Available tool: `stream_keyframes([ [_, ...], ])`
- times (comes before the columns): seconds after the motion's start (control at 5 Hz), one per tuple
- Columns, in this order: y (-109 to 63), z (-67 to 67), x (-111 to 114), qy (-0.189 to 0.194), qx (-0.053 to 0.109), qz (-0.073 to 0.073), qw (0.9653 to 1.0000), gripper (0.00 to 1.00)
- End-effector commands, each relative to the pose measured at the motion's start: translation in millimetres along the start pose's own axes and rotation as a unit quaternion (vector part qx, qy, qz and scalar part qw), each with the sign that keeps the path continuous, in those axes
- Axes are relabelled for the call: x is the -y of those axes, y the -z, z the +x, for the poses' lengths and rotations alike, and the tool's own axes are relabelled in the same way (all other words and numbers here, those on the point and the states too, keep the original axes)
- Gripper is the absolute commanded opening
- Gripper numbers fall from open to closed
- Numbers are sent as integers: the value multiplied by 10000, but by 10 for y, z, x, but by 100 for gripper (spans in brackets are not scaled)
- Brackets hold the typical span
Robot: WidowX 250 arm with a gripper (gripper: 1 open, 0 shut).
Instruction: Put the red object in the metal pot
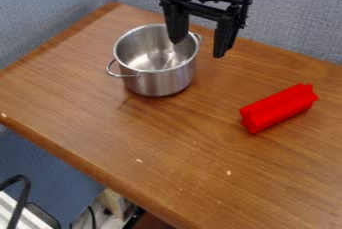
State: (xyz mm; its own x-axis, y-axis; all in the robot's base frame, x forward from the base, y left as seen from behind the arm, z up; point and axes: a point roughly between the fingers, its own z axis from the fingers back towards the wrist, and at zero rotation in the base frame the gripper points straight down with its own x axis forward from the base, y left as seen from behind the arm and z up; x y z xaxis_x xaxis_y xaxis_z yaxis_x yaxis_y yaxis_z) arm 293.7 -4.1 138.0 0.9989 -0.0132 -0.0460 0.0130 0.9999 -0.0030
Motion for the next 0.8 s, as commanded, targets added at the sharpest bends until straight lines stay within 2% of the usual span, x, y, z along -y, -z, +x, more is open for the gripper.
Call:
stream_keyframes([
  [0.0, 49, -5, 6, 9, -84, 3, 10000, 100],
  [0.2, 129, 104, 204, 580, -144, 349, 9976, 100],
  [0.4, 176, 170, 470, 1284, -71, 336, 9911, 100],
  [0.6, 217, 245, 697, 1920, 2, 269, 9810, 100],
])
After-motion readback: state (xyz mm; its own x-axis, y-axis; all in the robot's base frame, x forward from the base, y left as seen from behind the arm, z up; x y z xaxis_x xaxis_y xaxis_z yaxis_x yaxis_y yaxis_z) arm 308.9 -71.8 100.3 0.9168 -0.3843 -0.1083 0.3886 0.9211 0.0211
